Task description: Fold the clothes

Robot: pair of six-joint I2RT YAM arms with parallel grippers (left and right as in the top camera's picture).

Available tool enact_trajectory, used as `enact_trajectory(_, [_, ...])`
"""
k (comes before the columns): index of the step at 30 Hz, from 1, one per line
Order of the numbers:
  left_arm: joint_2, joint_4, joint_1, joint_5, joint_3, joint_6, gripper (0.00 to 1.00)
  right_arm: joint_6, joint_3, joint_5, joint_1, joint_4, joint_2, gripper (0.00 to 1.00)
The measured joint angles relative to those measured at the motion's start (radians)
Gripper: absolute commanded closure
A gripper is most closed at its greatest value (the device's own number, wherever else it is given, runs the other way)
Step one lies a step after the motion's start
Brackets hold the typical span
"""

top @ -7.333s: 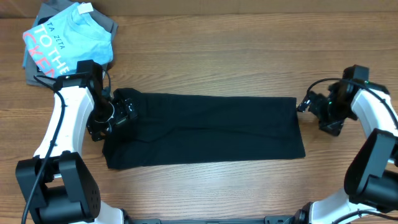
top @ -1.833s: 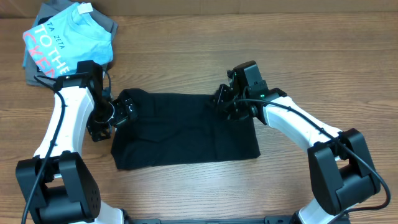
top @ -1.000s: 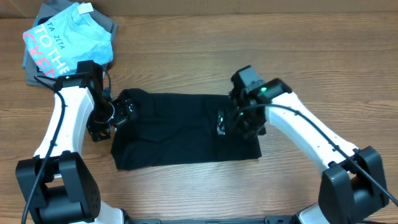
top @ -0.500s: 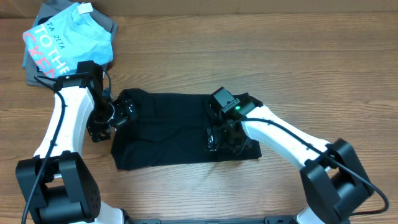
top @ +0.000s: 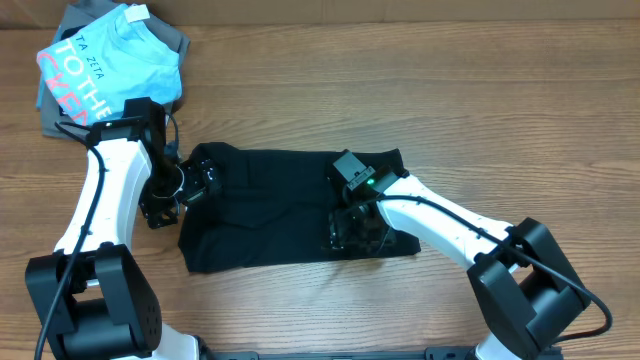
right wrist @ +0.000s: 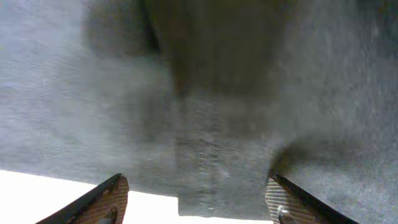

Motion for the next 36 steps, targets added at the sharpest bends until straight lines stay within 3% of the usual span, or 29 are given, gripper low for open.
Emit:
enact_trajectory(9, [0.0, 0.0, 0.0, 0.0, 0.0, 0.0, 0.0, 0.019, -0.013, 0.0, 0.0, 0.003, 0.025, 0.35])
enact_trajectory(18, [0.0, 0.005, 0.0, 0.0, 0.0, 0.0, 0.0, 0.022, -0.013, 0.004, -0.003, -0.012, 0.048, 0.75])
enact_trajectory(20, [0.0, 0.006, 0.0, 0.0, 0.0, 0.0, 0.0, 0.02, -0.013, 0.003, -0.003, -0.015, 0.049, 0.92])
enact_trajectory(21, [0.0, 0.006, 0.0, 0.0, 0.0, 0.0, 0.0, 0.019, -0.013, 0.003, -0.003, -0.018, 0.05, 0.95])
enact_trajectory(36, [0.0, 0.008, 0.0, 0.0, 0.0, 0.0, 0.0, 0.056, 0.137, 0.001, -0.003, -0.252, 0.068, 0.95])
